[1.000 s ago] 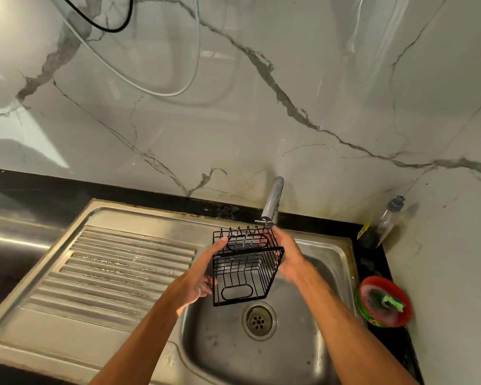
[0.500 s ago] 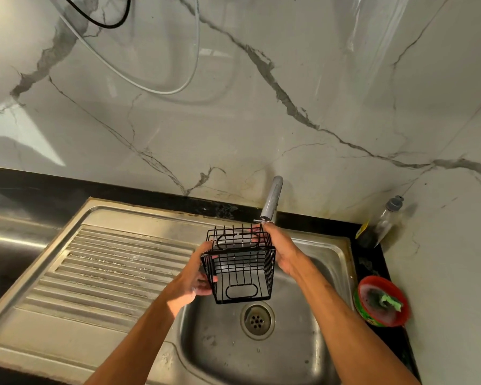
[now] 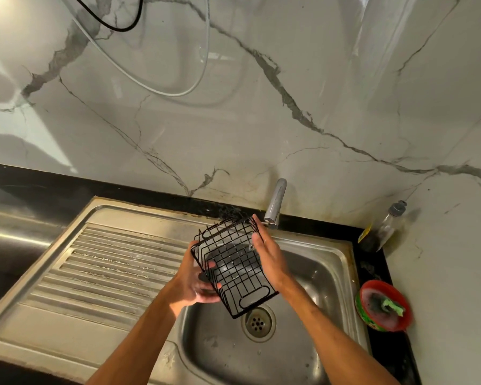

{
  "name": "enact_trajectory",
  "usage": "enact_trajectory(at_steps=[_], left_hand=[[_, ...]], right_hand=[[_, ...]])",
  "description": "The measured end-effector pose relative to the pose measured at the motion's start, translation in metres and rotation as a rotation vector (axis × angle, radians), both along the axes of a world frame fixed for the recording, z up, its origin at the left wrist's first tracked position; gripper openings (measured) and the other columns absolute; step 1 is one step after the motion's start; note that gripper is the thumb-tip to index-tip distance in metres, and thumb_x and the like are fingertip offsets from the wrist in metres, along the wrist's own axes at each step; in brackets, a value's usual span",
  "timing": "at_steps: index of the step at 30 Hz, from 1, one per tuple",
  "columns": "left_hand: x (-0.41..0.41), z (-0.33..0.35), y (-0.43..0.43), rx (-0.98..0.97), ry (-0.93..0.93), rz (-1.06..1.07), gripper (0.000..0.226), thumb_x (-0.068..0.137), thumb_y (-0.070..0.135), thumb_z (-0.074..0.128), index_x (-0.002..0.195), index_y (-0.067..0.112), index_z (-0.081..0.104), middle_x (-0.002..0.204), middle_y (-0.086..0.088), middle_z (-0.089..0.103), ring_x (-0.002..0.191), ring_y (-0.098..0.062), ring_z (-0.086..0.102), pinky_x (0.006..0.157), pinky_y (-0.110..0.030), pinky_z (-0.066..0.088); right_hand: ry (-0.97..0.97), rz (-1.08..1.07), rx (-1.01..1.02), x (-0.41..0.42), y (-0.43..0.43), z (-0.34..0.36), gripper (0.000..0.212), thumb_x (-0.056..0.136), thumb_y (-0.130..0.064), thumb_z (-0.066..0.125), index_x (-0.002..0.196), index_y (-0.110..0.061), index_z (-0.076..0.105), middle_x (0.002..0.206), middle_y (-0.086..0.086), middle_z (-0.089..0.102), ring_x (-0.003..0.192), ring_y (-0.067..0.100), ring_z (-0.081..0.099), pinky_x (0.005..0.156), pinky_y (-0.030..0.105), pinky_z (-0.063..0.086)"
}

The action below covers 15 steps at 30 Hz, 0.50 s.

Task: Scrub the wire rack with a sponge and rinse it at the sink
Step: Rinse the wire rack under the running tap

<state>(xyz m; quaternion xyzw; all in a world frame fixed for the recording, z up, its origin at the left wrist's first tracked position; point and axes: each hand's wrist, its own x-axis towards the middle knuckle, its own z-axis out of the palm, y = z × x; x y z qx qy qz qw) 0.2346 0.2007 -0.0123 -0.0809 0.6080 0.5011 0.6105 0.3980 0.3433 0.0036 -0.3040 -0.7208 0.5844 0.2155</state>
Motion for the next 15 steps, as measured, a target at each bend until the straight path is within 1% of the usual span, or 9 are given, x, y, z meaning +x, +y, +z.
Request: enact_trajectory(at_steps=[1, 3, 6, 7, 9, 11, 13, 14, 15], left_hand=[[0.001, 0.002, 0.000, 0.000, -0.014, 0.005, 0.111, 0.062, 0.097, 0.048, 0.140, 0.018, 0.054, 0.144, -0.034, 0.043, 0.127, -0.049, 0.048, 0.093, -0.060, 0.052], [0.007, 0.008, 0.000, -0.005, 0.005, -0.005, 0.118, 0.057, 0.099, 0.051, 0.143, 0.018, 0.051, 0.147, -0.032, 0.040, 0.126, -0.050, 0.047, 0.089, -0.060, 0.053], [0.016, 0.014, -0.002, 0.021, 0.138, -0.066, 0.112, 0.069, 0.098, 0.036, 0.154, 0.024, 0.037, 0.155, -0.020, 0.036, 0.113, -0.041, 0.052, 0.086, -0.054, 0.054], [0.019, 0.016, -0.002, 0.038, 0.196, -0.117, 0.107, 0.075, 0.095, 0.031, 0.155, 0.025, 0.035, 0.152, -0.018, 0.041, 0.108, -0.036, 0.054, 0.084, -0.048, 0.054], [0.027, 0.027, -0.005, 0.044, 0.340, -0.217, 0.095, 0.083, 0.086, 0.028, 0.150, 0.021, 0.042, 0.127, -0.016, 0.058, 0.098, -0.027, 0.058, 0.079, -0.037, 0.051], [0.037, 0.034, -0.004, 0.058, 0.554, -0.252, 0.072, 0.088, 0.073, 0.044, 0.137, 0.022, 0.056, 0.108, -0.007, 0.064, 0.098, -0.024, 0.061, 0.085, -0.036, 0.050], [0.046, 0.033, -0.003, 0.089, 0.754, -0.231, 0.044, 0.086, 0.054, 0.070, 0.123, 0.032, 0.062, 0.108, 0.005, 0.066, 0.107, -0.019, 0.061, 0.099, -0.041, 0.048], [0.049, 0.032, -0.003, 0.094, 0.828, -0.202, 0.042, 0.084, 0.044, 0.077, 0.122, 0.033, 0.063, 0.107, 0.008, 0.066, 0.102, -0.014, 0.062, 0.096, -0.038, 0.051], [0.049, 0.030, -0.002, 0.088, 0.899, -0.171, 0.041, 0.085, 0.037, 0.079, 0.123, 0.032, 0.064, 0.101, 0.007, 0.068, 0.089, -0.010, 0.062, 0.084, -0.032, 0.055]], right_hand=[[-0.034, -0.021, 0.088, 0.001, -0.002, -0.003, 0.047, 0.106, -0.044, 0.035, 0.153, -0.043, 0.029, 0.161, -0.012, 0.025, 0.138, 0.002, 0.029, 0.108, 0.031, 0.029], [-0.072, -0.132, 0.191, -0.001, 0.002, -0.007, 0.043, 0.107, -0.028, 0.039, 0.150, -0.032, 0.040, 0.148, 0.000, 0.047, 0.132, 0.012, 0.047, 0.101, 0.032, 0.046], [-0.092, -0.264, 0.187, -0.005, 0.014, -0.015, 0.042, 0.103, -0.004, 0.043, 0.141, -0.021, 0.050, 0.137, 0.005, 0.060, 0.125, 0.020, 0.060, 0.093, 0.042, 0.057], [-0.102, -0.295, 0.155, -0.005, 0.019, -0.017, 0.041, 0.102, -0.004, 0.043, 0.139, -0.021, 0.051, 0.135, 0.003, 0.062, 0.121, 0.020, 0.062, 0.086, 0.045, 0.060], [-0.098, -0.356, 0.053, -0.003, 0.026, -0.021, 0.035, 0.104, -0.011, 0.042, 0.137, -0.016, 0.052, 0.129, 0.005, 0.063, 0.110, 0.021, 0.067, 0.068, 0.043, 0.064], [-0.070, -0.401, -0.048, -0.001, 0.030, -0.026, 0.032, 0.105, -0.014, 0.041, 0.134, -0.010, 0.053, 0.126, 0.010, 0.063, 0.108, 0.025, 0.067, 0.060, 0.039, 0.063], [-0.036, -0.423, -0.144, 0.001, 0.030, -0.031, 0.029, 0.105, -0.014, 0.042, 0.132, -0.010, 0.053, 0.124, 0.010, 0.064, 0.107, 0.027, 0.067, 0.060, 0.038, 0.063], [-0.018, -0.435, -0.195, 0.001, 0.030, -0.033, 0.028, 0.106, -0.013, 0.042, 0.131, -0.012, 0.053, 0.123, 0.009, 0.065, 0.106, 0.025, 0.067, 0.062, 0.039, 0.063], [-0.003, -0.444, -0.248, 0.000, 0.029, -0.035, 0.027, 0.106, -0.011, 0.041, 0.130, -0.013, 0.053, 0.122, 0.008, 0.066, 0.105, 0.024, 0.067, 0.066, 0.041, 0.063]])
